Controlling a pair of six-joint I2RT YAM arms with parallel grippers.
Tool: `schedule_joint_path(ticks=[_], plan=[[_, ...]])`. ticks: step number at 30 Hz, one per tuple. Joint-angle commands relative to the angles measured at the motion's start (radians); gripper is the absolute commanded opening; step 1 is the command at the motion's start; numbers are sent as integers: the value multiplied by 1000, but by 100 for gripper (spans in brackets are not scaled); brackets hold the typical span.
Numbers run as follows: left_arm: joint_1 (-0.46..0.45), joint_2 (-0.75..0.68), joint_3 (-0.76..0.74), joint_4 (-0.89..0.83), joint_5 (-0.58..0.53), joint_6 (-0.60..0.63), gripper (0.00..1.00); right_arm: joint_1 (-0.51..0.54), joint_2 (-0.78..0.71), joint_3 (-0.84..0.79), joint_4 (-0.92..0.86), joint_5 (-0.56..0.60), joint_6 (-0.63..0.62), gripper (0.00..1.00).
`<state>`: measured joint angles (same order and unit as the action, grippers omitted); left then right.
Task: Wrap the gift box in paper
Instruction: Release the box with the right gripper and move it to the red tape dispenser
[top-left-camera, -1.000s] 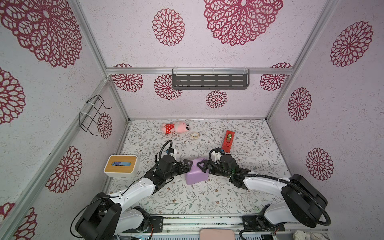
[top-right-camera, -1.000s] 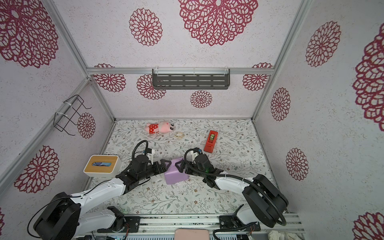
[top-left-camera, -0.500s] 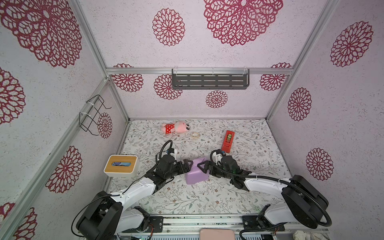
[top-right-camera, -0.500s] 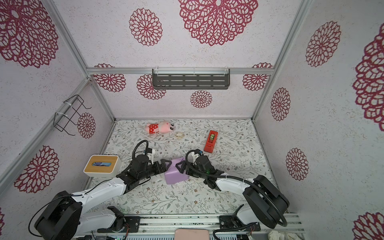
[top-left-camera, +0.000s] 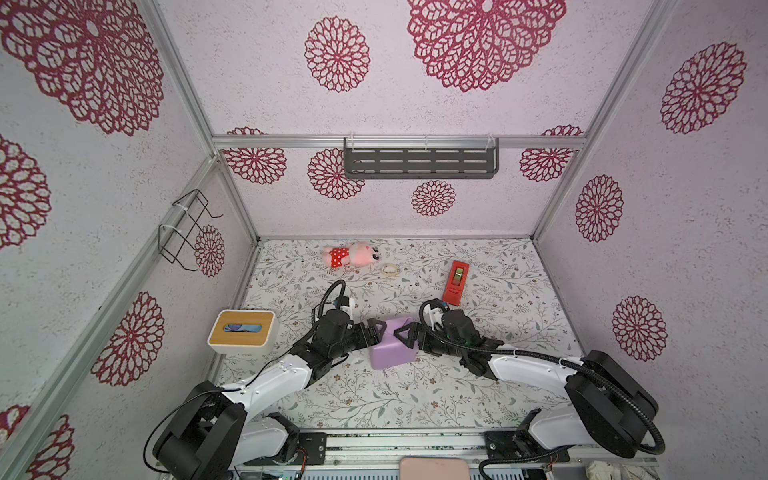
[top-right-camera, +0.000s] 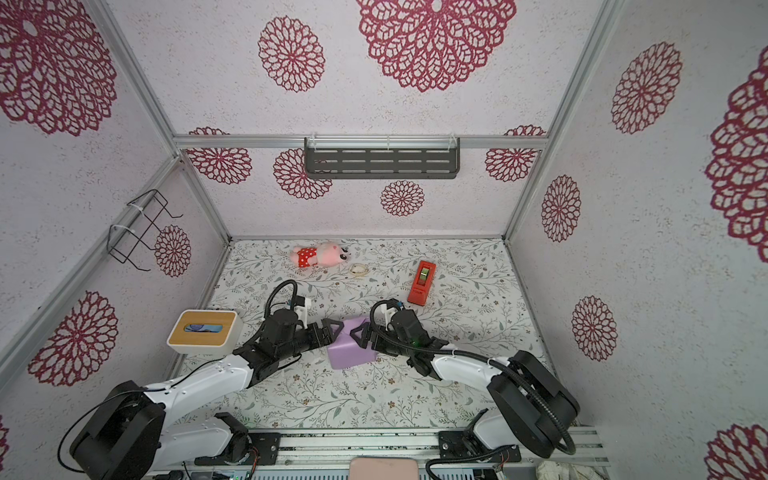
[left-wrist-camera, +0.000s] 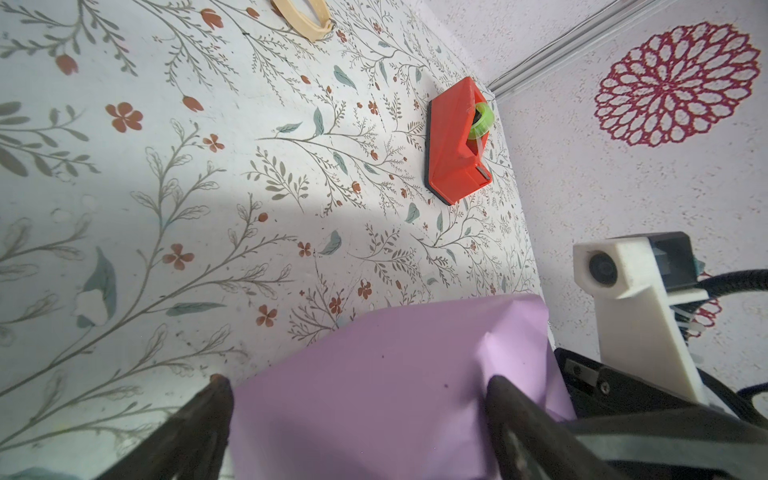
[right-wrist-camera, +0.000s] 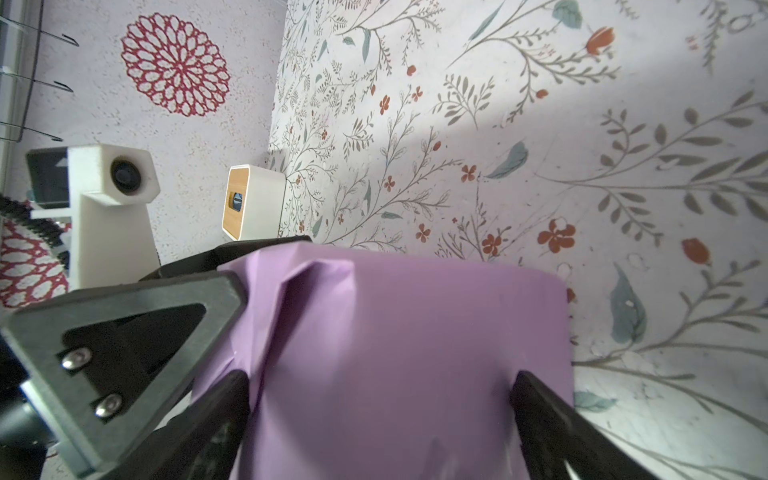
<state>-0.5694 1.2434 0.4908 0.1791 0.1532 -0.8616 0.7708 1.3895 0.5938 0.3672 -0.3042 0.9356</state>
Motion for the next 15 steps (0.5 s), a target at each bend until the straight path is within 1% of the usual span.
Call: schedule_joint_path(ticks=[1, 4, 8, 13, 15], plan=[[1, 27, -12, -93, -18, 26, 96, 7, -62, 35, -131, -70, -79, 99], [1, 27, -12, -105, -16, 35, 96, -29, -114, 51, -215, -47, -121, 99], [1, 24, -11, -129, -12, 49, 96, -103, -201, 68, -329, -10, -184, 99], [2, 14, -11, -164, -9, 71, 96, -187, -274, 140, -512, 109, -283, 99], [1, 14, -8, -169, -1, 76, 96, -229, -275, 161, -531, 125, -294, 99]])
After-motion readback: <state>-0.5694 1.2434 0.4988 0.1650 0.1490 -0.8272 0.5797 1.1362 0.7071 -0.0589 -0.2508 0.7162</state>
